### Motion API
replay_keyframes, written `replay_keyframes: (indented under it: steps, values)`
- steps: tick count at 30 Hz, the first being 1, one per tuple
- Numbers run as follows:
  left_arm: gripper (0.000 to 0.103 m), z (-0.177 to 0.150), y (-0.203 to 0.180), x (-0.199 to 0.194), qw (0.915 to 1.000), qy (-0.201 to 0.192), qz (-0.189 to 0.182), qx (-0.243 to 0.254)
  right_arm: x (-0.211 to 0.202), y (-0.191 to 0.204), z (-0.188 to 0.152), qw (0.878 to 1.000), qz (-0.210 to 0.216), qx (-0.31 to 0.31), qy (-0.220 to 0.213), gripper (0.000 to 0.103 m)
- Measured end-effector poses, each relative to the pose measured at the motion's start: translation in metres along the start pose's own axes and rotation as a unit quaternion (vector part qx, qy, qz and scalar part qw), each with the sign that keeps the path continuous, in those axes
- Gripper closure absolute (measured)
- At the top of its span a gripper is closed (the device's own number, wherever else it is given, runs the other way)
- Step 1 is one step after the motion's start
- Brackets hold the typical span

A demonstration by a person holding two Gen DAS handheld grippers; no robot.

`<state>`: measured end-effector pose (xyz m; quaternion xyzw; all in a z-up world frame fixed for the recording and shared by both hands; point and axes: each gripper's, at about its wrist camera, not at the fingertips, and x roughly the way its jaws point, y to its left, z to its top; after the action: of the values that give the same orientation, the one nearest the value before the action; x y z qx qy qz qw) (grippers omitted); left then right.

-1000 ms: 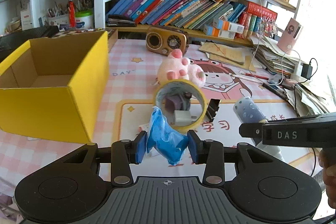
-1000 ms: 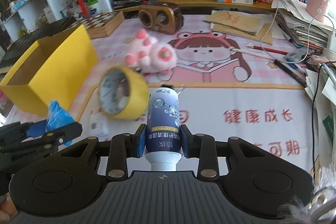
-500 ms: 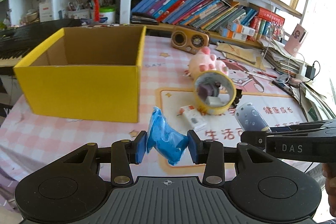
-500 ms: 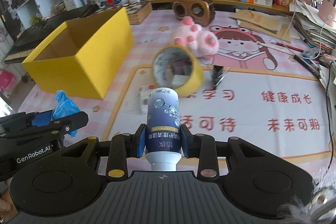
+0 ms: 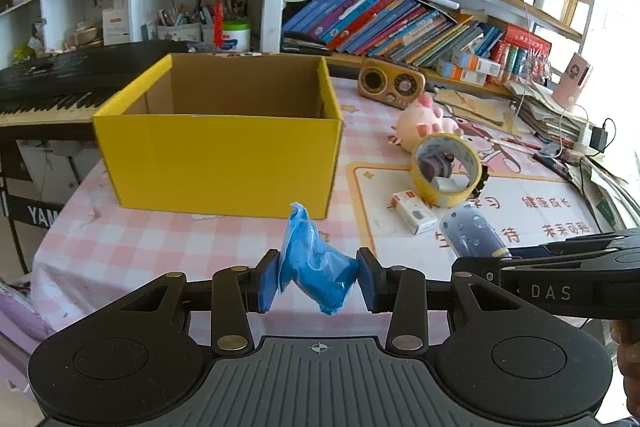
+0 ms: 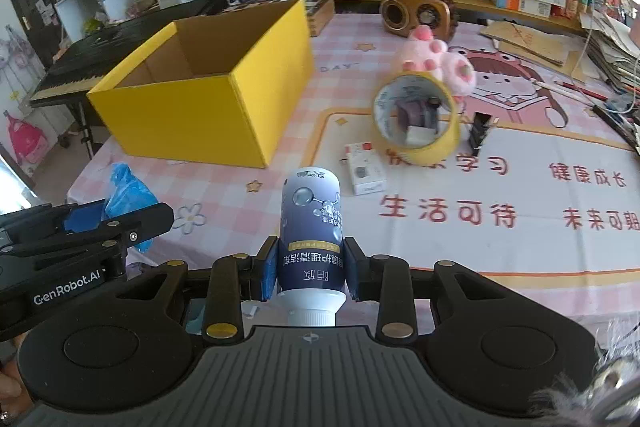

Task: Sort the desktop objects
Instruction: 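Carry the glove and spray bottle with both tools over the yellow box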

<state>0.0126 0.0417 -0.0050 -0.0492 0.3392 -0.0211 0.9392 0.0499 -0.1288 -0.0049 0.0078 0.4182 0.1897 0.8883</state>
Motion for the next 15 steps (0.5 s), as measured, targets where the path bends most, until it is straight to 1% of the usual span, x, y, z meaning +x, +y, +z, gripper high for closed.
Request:
replay_keyframes:
  steps: [15]
  values:
    - [0.064, -0.009, 0.037, -0.016, 0.9998, -0.005, 0.017, -0.007, 0.008, 0.043, -0.006, 1.000, 0.021, -0.019, 0.004, 0.072]
